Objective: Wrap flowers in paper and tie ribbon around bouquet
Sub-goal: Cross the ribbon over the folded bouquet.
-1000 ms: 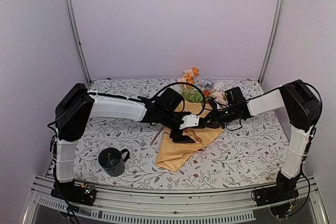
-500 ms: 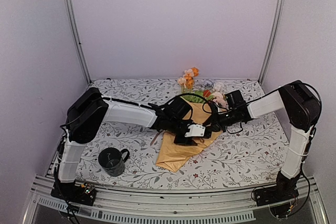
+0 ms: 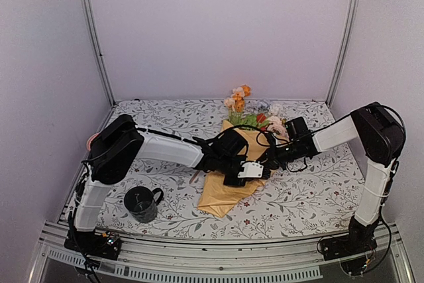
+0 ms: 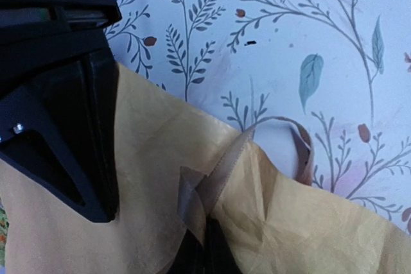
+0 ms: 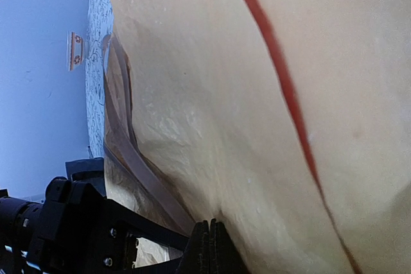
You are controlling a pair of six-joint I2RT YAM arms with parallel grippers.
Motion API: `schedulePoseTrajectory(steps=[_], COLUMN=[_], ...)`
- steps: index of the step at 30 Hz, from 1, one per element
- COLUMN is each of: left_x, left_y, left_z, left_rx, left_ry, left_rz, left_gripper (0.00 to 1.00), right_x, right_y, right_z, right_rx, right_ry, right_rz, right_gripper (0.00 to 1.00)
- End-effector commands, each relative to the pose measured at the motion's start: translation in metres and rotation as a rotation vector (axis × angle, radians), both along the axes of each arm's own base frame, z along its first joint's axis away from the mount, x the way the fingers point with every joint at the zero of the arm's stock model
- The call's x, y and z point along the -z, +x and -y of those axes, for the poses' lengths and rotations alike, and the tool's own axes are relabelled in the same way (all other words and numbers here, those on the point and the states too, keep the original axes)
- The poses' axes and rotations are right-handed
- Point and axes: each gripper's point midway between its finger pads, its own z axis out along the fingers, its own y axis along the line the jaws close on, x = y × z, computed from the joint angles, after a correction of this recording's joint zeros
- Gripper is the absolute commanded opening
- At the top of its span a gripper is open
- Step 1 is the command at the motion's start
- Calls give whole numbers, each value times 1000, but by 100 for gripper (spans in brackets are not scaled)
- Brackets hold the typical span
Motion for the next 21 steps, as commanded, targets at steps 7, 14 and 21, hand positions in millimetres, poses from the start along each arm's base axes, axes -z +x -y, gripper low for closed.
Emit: schedulePoseTrajectory(steps=[7, 14, 21], left_x=[-71, -92, -101], left_y=[-3, -11, -3], left_z=[-2, -17, -18], left_rx=[-66, -119, -160], left_ry=[-134, -158, -199], left_rz=[-1, -37, -44], left_gripper=[0, 0, 0], right_x=[5, 10, 4], right_y=[-8, -7, -8], right_z=[5, 5, 0], right_rx=[-31, -44, -83], right_ry=[-37, -51, -37], right_rz=[29, 24, 43], right_gripper=[0, 0, 0])
